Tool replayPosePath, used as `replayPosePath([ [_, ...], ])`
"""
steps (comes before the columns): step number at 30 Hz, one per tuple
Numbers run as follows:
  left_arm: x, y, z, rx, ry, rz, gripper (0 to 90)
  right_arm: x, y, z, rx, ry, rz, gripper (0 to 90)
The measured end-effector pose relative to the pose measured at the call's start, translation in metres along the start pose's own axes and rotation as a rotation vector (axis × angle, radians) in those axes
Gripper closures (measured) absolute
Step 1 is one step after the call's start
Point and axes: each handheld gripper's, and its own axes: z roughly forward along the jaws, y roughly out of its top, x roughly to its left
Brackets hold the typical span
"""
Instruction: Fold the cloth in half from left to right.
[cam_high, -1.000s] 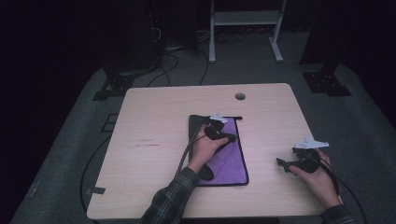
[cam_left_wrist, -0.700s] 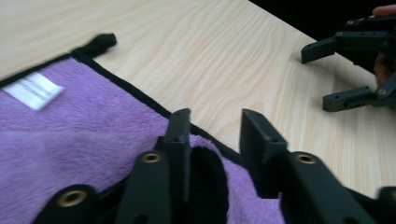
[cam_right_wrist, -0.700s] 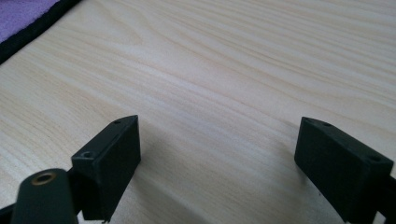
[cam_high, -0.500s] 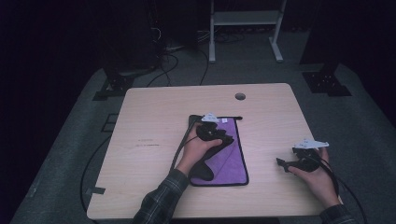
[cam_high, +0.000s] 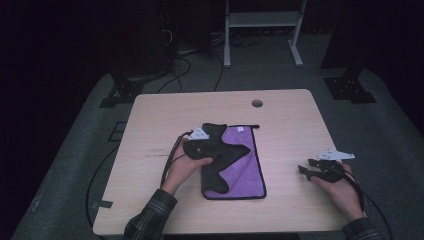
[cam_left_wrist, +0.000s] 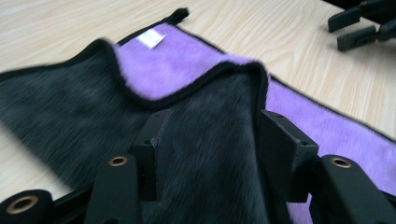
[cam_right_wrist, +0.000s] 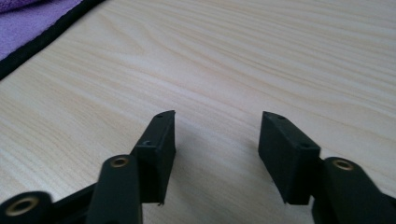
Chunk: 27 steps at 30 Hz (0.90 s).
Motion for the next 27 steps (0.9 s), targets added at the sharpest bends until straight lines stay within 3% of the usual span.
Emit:
replayPosePath([
  [7, 0.009, -0.023, -0.023, 0.02, 0.062, -0.01, 41.7, -0.004, 0.0, 0.0, -0.008, 0.0, 0.009, 62.6],
  [9, 0.011, -0.031, -0.029, 0.024, 0.072, -0.032, 40.0, -0.004, 0.001, 0.001, -0.01, 0.009, 0.018, 63.3],
  [13, 0.013, -0.046, -0.041, 0.046, 0.107, -0.019, 35.9, -0.003, 0.004, 0.004, -0.019, 0.028, 0.024, 63.7],
  [19, 0.02, -0.062, -0.057, 0.055, 0.152, -0.039, 31.4, -0.001, 0.011, 0.004, -0.029, 0.048, 0.021, 63.6],
  [27, 0.026, -0.079, -0.063, 0.107, 0.17, -0.006, 24.7, 0.006, 0.029, 0.009, -0.046, 0.086, 0.009, 61.1],
])
